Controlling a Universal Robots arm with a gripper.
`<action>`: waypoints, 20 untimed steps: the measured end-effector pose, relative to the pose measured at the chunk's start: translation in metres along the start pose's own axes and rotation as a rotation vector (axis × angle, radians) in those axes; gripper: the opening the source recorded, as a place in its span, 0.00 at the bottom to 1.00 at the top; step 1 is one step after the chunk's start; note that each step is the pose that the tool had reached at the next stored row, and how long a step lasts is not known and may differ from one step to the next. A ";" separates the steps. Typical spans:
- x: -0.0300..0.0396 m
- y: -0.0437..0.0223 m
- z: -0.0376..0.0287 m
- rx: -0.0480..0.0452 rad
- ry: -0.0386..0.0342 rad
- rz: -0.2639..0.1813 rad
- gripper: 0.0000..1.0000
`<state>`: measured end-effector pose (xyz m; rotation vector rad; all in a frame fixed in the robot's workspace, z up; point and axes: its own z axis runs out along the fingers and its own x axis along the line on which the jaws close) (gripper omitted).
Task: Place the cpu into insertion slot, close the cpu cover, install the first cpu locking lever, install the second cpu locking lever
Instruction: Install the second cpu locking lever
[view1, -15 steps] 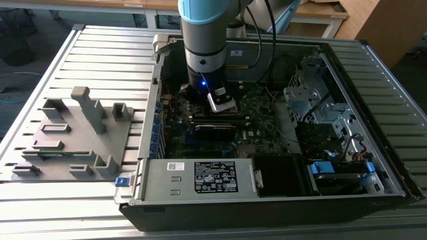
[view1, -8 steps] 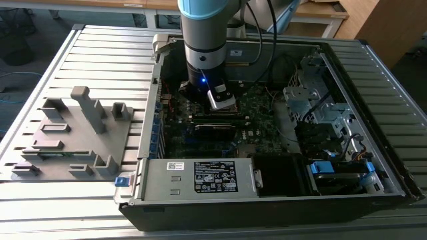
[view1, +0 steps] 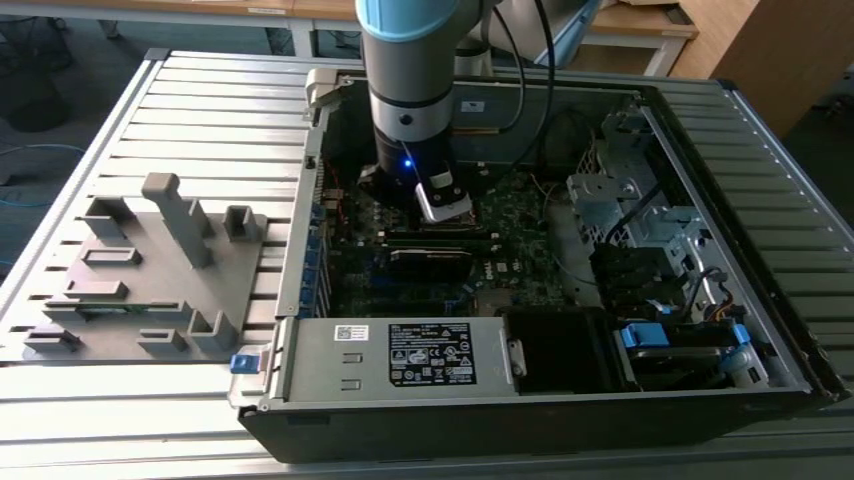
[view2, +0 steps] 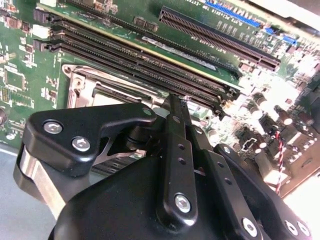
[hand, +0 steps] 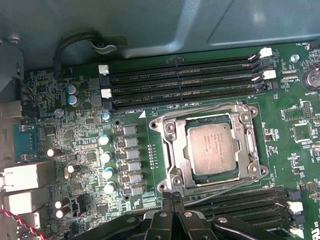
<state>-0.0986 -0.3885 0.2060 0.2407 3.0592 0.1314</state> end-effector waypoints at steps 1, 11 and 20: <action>0.0000 -0.0004 0.0000 0.0000 0.0000 0.000 0.10; 0.0013 -0.0021 0.0016 -0.0333 0.0017 0.002 0.10; 0.0022 -0.0055 0.0038 -0.0728 0.0066 0.005 0.10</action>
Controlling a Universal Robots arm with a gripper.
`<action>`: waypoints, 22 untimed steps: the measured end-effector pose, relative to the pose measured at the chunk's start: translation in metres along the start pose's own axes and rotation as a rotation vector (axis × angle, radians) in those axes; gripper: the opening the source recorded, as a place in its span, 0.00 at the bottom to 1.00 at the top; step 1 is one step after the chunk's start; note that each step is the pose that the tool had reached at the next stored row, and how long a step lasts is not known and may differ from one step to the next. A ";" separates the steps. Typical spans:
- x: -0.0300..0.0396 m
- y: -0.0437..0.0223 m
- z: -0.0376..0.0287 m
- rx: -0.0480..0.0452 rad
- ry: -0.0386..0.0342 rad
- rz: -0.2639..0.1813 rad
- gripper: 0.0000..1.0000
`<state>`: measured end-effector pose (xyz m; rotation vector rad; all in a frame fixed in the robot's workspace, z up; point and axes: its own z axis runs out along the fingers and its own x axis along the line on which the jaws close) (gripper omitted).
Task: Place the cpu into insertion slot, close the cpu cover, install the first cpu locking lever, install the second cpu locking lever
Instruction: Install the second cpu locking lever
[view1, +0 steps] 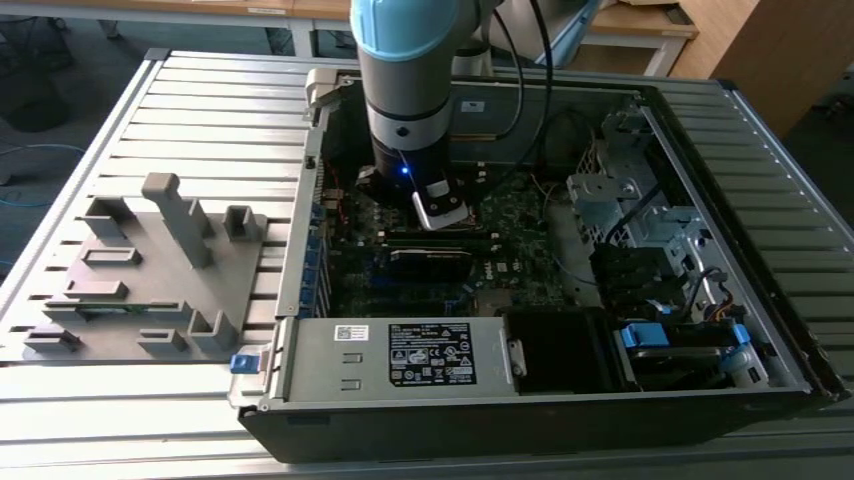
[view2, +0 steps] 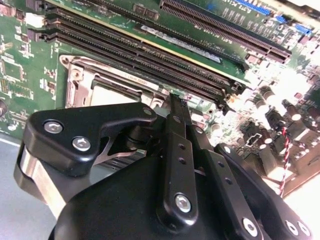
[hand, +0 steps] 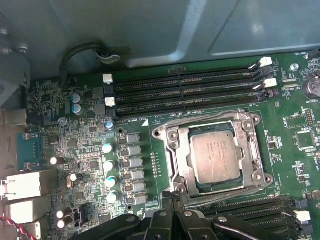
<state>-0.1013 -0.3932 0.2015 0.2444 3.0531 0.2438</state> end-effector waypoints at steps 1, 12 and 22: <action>-0.0001 -0.0007 0.0000 -0.0016 0.0001 0.000 0.10; -0.0013 -0.0105 -0.0016 -0.0111 0.0016 0.001 0.10; -0.0013 -0.0148 -0.0020 -0.0729 0.0101 0.006 0.10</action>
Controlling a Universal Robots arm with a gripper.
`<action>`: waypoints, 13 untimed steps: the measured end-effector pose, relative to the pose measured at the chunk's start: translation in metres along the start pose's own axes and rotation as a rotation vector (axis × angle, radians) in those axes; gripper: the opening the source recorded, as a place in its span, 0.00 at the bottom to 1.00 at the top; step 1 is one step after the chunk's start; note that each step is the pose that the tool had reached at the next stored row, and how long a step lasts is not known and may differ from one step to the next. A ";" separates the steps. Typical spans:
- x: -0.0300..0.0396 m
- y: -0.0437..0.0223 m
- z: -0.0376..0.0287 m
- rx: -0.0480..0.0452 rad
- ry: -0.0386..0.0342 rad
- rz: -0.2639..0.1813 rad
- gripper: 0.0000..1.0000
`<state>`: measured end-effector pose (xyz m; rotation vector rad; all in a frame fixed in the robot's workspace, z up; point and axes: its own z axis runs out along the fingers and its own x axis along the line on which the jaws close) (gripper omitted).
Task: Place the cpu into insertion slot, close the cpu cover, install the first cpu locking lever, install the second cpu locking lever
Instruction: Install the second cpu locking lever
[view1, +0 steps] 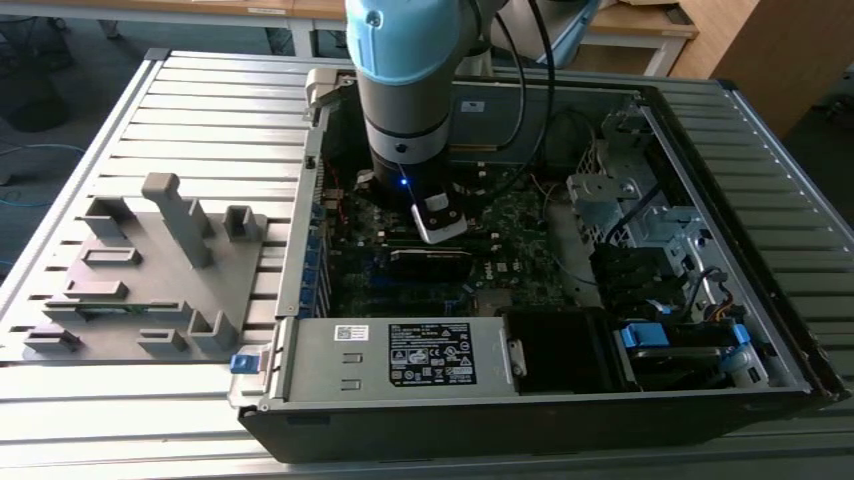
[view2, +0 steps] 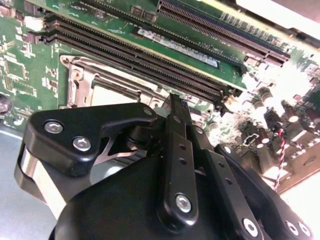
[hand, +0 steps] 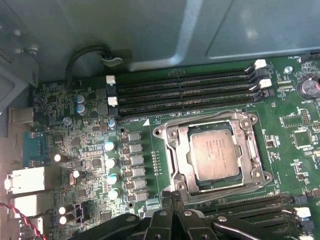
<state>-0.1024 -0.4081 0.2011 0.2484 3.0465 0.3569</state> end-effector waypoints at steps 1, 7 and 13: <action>0.0000 -0.0004 0.0000 -0.0039 0.0006 0.000 0.10; -0.0001 -0.0026 0.0011 -0.0199 0.0031 0.002 0.10; -0.0001 -0.0047 0.0034 -0.0314 0.0048 0.003 0.10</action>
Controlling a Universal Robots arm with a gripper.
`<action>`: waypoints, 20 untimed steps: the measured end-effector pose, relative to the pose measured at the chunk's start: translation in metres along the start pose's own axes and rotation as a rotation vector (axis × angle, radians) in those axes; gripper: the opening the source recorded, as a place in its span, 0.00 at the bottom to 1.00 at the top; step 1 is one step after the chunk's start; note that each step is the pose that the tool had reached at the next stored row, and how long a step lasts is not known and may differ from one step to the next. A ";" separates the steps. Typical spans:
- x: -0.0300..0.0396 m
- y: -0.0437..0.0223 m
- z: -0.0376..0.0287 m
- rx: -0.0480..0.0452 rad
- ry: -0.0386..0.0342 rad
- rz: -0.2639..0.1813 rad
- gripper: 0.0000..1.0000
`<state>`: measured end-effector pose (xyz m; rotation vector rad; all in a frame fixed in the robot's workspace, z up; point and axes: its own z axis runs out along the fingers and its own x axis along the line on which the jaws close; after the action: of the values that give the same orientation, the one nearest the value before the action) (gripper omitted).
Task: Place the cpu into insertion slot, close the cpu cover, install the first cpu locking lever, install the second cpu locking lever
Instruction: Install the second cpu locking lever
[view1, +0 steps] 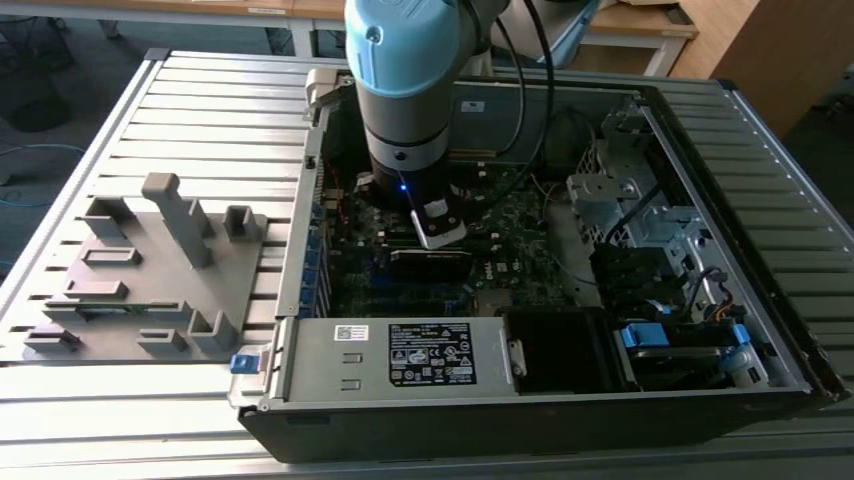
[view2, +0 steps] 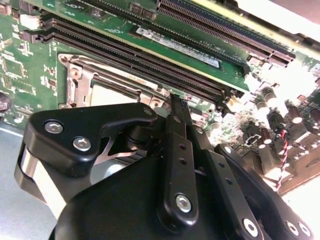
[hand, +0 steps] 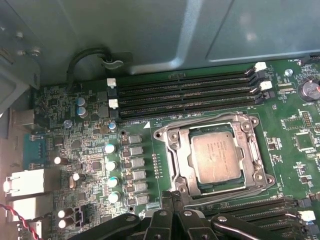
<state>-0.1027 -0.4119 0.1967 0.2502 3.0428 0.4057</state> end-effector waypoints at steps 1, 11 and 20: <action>0.0001 -0.0003 0.0004 -0.0018 0.0002 0.000 0.10; 0.0018 -0.0018 0.0033 -0.0048 0.0008 0.000 0.10; 0.0025 -0.0030 0.0061 -0.0056 0.0009 0.000 0.10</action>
<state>-0.1051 -0.4128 0.1899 0.2505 3.0421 0.4144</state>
